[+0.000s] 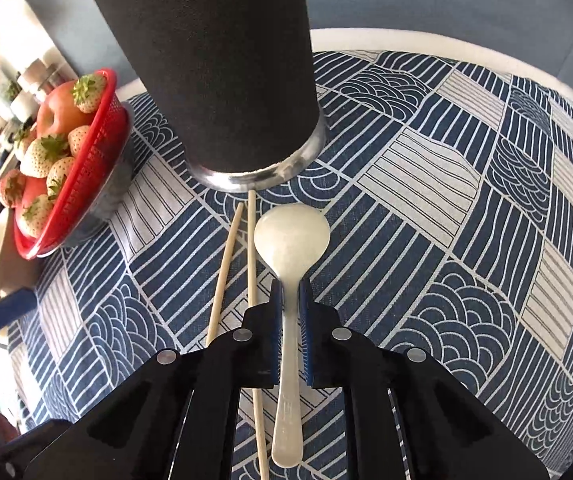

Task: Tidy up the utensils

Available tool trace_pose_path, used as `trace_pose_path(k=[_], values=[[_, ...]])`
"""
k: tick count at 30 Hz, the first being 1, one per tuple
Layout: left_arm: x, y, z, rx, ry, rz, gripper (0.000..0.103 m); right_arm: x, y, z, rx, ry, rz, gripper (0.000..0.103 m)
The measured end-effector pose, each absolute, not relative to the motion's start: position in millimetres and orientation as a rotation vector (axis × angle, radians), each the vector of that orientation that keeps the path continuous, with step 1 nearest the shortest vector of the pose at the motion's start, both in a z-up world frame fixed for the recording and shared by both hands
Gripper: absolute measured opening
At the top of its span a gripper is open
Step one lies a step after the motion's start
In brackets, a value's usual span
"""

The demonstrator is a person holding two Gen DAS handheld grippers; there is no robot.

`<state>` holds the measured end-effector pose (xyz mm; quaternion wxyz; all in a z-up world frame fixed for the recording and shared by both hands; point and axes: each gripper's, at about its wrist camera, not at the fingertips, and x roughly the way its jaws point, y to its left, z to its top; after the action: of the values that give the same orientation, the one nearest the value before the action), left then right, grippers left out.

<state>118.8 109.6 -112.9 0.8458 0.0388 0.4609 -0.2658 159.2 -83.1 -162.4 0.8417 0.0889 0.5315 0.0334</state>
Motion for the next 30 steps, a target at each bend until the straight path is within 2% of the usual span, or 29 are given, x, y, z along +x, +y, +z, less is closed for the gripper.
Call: trace_pose_path(k=[7,13,18,21,24,26,27,29,30], values=[[119.1,82.0,-123.5,0.092,1.014,-0.591,0.097,155.0,-113.8,-154.7,0.362,1.09,0.132,0.008],[119.8,54.7,-134.5,0.055,1.048,-0.646,0.096,152.2,-120.8,-142.5,0.405,1.068,0.19,0.008],[123.5,35.3,-142.1,0.069,1.057,-0.662,0.089,148.0,-126.5,-139.9,0.469,1.064,0.247,0.007],[126.3,30.9,-146.5,0.049,1.077,-0.671,0.081,143.6,-129.4,-136.7,0.502,1.054,0.286,0.007],[129.5,28.0,-149.2,0.036,1.082,-0.675,0.064,141.7,-132.5,-130.1,0.523,1.037,0.32,0.007],[130.6,28.4,-148.0,0.016,1.075,-0.681,0.043,140.8,-134.7,-124.9,0.515,1.029,0.335,0.007],[131.1,29.1,-146.6,-0.001,1.074,-0.688,0.038,140.9,-135.6,-122.3,0.509,1.026,0.339,0.007],[132.1,29.3,-143.6,-0.024,1.076,-0.692,0.013,141.1,-138.8,-117.0,0.511,1.017,0.359,0.007],[132.2,28.8,-142.0,-0.026,1.074,-0.686,0.011,140.9,-140.8,-113.9,0.509,1.013,0.365,0.007]])
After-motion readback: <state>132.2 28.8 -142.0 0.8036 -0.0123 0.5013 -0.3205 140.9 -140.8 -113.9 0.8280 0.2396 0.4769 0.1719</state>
